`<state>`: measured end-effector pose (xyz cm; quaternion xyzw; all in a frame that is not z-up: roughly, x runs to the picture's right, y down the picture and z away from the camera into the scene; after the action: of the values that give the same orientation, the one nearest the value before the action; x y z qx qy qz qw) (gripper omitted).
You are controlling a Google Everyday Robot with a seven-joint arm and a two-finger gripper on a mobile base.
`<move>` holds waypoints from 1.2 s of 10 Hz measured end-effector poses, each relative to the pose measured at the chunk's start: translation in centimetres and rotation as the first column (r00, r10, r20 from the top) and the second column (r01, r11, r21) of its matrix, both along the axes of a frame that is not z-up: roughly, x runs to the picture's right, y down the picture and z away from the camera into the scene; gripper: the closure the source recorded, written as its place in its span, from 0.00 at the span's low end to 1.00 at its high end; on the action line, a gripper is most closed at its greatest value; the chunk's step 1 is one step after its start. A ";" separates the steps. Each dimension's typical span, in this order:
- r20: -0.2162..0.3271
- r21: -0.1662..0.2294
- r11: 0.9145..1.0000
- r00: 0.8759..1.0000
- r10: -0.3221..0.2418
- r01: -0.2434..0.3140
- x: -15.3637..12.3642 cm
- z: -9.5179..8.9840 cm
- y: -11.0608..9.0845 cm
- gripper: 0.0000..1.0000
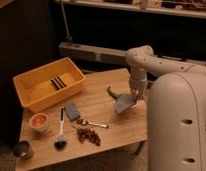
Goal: Place towel in plastic cup
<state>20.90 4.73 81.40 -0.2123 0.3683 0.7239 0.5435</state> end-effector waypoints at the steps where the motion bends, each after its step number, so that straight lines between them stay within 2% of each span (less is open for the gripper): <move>1: 0.005 -0.003 1.000 1.000 0.008 -0.008 -0.1 0.1 0.1 0.34; 7: 0.053 -0.004 0.999 0.998 0.045 -0.045 0.5 -0.3 -0.6 0.34; 12: 0.003 -0.047 0.996 0.997 0.077 -0.077 3.3 -0.4 -0.7 0.34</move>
<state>24.16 4.02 80.96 -0.2410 0.3754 0.7347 0.5110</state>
